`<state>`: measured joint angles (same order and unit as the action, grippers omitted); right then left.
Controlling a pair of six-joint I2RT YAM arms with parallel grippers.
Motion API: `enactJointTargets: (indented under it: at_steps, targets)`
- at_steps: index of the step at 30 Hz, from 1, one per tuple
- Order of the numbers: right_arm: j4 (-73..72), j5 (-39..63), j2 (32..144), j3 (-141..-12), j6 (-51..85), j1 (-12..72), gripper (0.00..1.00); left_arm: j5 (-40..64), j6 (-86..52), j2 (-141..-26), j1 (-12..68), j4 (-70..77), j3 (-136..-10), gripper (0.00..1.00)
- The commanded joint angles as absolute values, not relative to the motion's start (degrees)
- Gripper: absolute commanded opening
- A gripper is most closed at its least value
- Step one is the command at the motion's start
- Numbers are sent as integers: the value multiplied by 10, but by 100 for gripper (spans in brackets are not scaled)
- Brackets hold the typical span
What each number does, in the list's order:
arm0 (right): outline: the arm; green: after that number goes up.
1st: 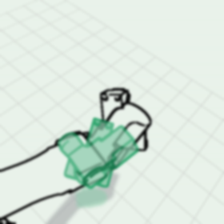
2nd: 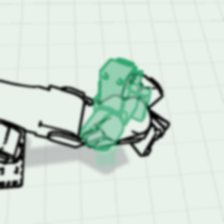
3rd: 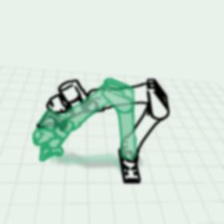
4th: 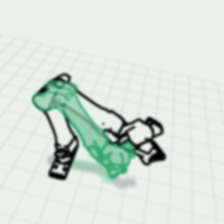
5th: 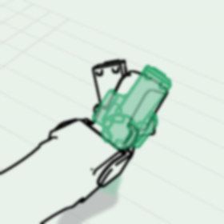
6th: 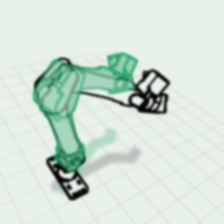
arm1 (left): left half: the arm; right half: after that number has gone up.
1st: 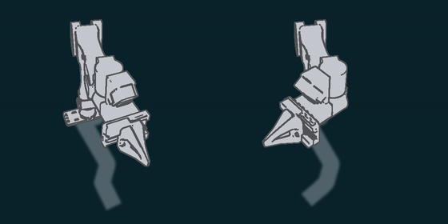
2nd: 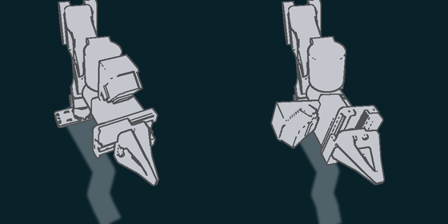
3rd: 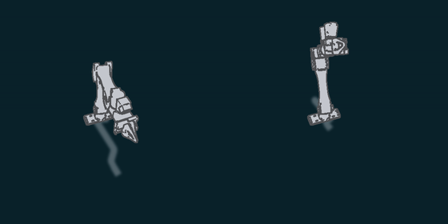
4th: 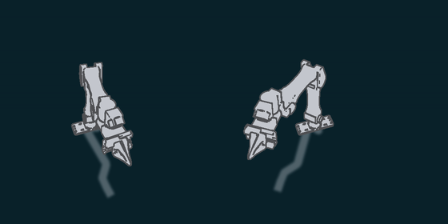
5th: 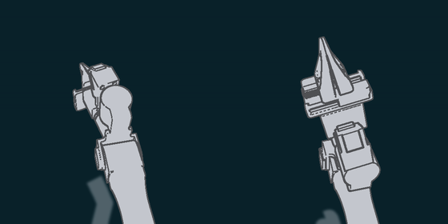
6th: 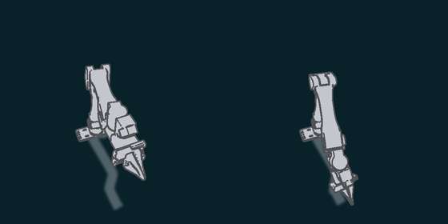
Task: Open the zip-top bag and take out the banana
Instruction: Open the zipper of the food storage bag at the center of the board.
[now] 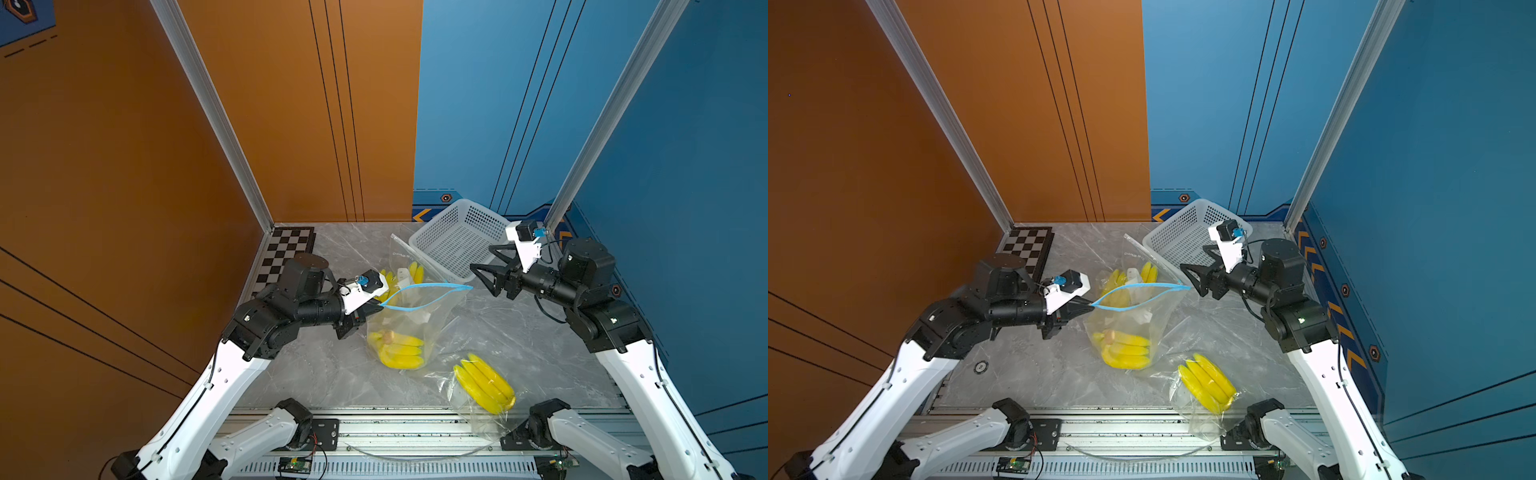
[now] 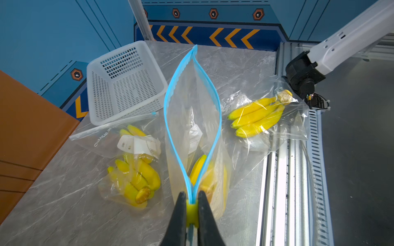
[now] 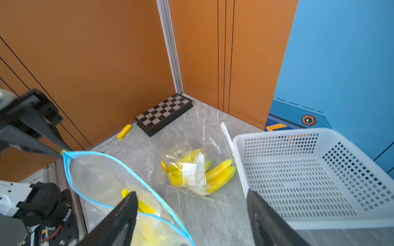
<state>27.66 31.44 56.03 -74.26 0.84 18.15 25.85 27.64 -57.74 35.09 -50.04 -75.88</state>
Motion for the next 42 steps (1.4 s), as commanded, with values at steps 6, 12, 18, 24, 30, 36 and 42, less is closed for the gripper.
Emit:
enactJointTargets:
  at_steps: [6,12,18,24,30,36,42]
  targets:
    - [463,256,618,-839,-8,297,81,218,288,-601,400,-515,-753,0]
    - [507,196,660,-846,-189,364,83,219,299,-597,393,-515,-755,0]
    - [522,174,748,-920,-264,374,83,221,298,-591,390,-515,-749,0]
    - [613,179,844,-1005,-377,391,80,223,298,-579,382,-515,-741,0]
    - [621,188,910,-1069,-454,419,56,237,304,-581,377,-517,-740,0]
    - [608,233,952,-1111,-446,420,22,246,310,-589,361,-518,-748,0]
    - [591,245,940,-1107,-347,406,0,244,283,-576,327,-509,-757,58]
